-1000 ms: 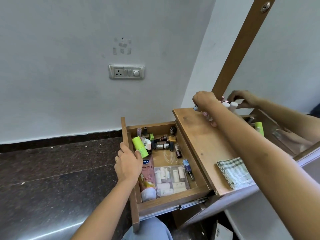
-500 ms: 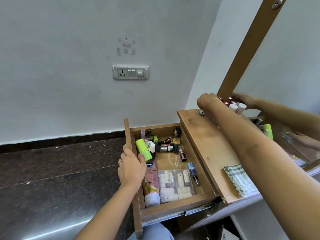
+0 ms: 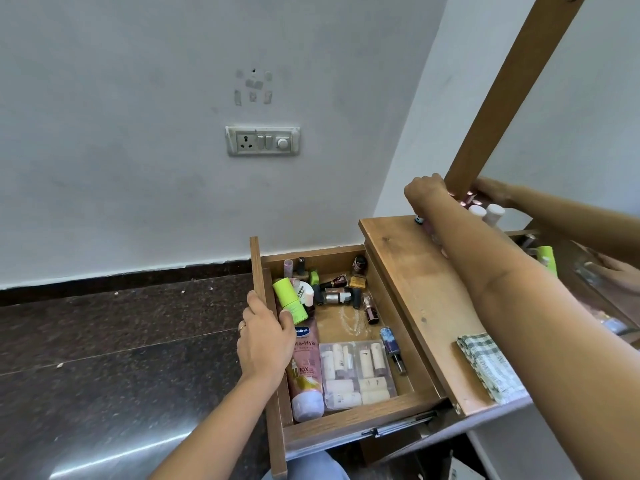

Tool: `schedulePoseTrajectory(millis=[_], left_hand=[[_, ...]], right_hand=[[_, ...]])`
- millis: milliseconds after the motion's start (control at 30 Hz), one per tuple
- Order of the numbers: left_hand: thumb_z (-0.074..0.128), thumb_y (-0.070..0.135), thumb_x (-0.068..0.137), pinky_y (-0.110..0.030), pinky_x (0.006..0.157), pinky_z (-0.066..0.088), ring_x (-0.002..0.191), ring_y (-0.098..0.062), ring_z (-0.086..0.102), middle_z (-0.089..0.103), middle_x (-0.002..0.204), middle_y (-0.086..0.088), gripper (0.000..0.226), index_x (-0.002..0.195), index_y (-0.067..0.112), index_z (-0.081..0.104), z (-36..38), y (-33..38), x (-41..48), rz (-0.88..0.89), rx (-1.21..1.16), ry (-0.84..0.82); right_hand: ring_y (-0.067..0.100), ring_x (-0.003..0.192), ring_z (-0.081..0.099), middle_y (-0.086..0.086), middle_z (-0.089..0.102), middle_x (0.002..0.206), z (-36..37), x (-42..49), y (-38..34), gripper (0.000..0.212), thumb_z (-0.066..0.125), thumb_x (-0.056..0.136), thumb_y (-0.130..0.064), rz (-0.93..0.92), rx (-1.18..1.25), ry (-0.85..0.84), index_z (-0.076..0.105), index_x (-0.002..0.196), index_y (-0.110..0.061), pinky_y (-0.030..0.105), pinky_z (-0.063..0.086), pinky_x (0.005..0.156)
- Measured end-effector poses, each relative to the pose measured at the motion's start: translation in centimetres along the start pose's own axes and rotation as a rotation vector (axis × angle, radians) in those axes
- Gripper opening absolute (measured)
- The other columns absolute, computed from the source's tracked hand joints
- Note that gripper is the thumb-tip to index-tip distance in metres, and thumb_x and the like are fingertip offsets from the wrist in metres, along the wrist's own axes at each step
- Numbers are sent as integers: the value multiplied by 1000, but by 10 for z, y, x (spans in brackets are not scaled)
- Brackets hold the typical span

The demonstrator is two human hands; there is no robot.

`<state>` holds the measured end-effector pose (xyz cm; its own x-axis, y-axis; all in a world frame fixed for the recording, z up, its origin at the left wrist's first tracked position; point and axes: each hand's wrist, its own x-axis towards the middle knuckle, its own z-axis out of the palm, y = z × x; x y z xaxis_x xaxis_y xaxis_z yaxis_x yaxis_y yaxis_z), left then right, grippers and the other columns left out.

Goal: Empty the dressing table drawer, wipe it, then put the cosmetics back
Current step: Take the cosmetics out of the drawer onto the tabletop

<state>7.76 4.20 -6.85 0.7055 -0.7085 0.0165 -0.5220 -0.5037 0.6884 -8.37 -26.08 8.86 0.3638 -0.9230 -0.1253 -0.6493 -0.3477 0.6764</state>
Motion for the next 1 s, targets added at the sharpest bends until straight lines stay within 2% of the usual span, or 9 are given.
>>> schedulePoseTrajectory(millis=[567,700,800,867,933,1000], left_hand=[[54,37,93,-45,77,56,104,-29,60,54,125,-14,66,144,8,24,0,-1,1,-4,7,4],[53,37,93,-46,77,56,103,-29,60,54,124,-15,66,144,8,23,1,0,1,-4,14,3],[53,36,93,-46,78,55,106,-31,59,54,126,-16,66,144,7,23,-1,2,1,-9,24,0],[53,36,93,-47,79,54,106,-33,58,54,125,-17,65,144,6,23,-2,3,0,-19,27,-2],[52,35,93,-47,79,54,106,-33,58,54,124,-16,64,143,6,24,-4,4,-1,-20,28,-4],[51,34,94,-46,80,53,107,-34,57,54,125,-17,63,143,6,24,-6,6,-2,-24,31,-8]], right_hand=[[20,117,44,0,60,118,15,7,-6,30,49,90,-14,63,-25,14,59,117,-19,33,31,98],[22,120,39,1,60,116,13,1,-7,28,47,91,-15,72,9,91,62,114,-18,33,31,97],[29,119,40,11,57,118,-4,-8,-22,28,49,87,-10,-2,101,281,63,111,-7,37,37,96],[32,113,48,14,58,114,-20,-26,-45,30,49,84,-5,-72,311,380,65,110,-4,39,44,89],[28,100,59,12,61,105,-26,-53,-74,23,48,87,0,-130,470,319,64,103,-4,33,50,75],[21,87,57,9,61,100,-20,-79,-110,15,46,92,0,-155,455,161,59,100,-3,26,49,62]])
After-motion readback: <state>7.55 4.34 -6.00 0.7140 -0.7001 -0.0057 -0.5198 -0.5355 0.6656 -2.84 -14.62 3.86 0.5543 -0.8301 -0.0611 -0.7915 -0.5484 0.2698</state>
